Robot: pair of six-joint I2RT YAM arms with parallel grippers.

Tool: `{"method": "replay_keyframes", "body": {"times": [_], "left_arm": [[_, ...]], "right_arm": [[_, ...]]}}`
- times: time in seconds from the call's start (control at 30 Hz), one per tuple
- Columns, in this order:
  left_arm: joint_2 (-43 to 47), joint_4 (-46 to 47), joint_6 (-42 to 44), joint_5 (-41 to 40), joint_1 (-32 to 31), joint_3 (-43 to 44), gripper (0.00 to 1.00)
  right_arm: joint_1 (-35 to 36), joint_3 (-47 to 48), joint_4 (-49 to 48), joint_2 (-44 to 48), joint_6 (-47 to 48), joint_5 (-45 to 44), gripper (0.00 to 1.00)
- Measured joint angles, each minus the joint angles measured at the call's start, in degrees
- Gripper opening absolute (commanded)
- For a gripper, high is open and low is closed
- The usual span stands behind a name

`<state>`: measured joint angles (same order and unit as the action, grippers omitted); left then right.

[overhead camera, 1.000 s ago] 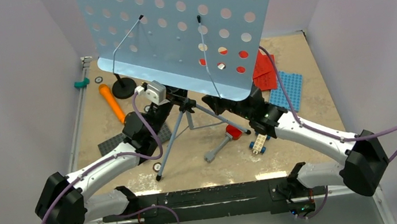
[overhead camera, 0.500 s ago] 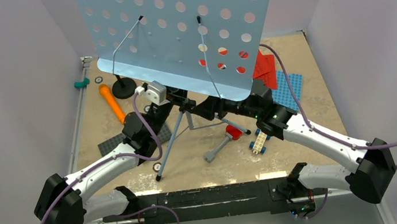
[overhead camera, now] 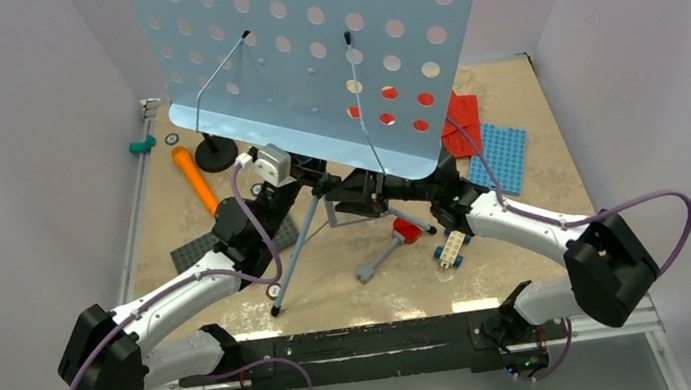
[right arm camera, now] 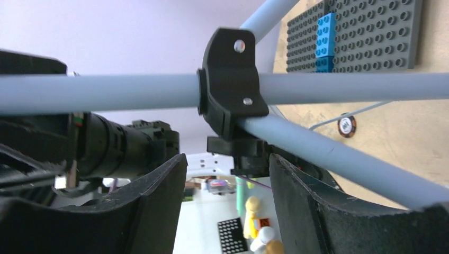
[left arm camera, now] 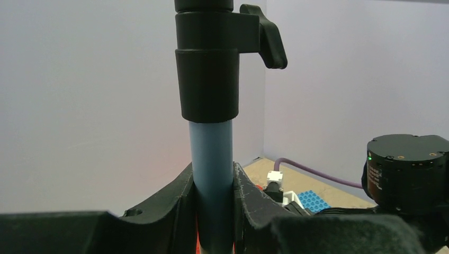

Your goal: Pack up the instrument practice props

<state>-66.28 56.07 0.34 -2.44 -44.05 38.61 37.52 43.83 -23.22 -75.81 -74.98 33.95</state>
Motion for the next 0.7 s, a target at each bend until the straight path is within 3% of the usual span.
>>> {"method": "replay_keyframes", "body": {"times": [0.2, 0.43, 0.57, 0.7], "left_arm": [[0.2, 0.5, 0.9, 0.0, -0.3, -0.3, 0.00], [0.3, 1.4, 1.9, -0.8, -0.3, -0.8, 0.00], [0.3, 1.6, 2.0, -0.8, -0.3, -0.9, 0.00], [0.2, 1.6, 1.9, -1.0, -0.3, -0.9, 0.00]], "right_arm": [[-0.7, 0.0, -6.1, -3.4, -8.4, 0.2, 0.44], [-0.8, 0.0, -6.8, -5.2, -12.9, 0.5, 0.22], [-0.9, 0.0, -6.8, -5.2, -13.1, 0.5, 0.00], [-0.9, 2.2, -2.6, -5.1, -9.9, 0.4, 0.00]]}}
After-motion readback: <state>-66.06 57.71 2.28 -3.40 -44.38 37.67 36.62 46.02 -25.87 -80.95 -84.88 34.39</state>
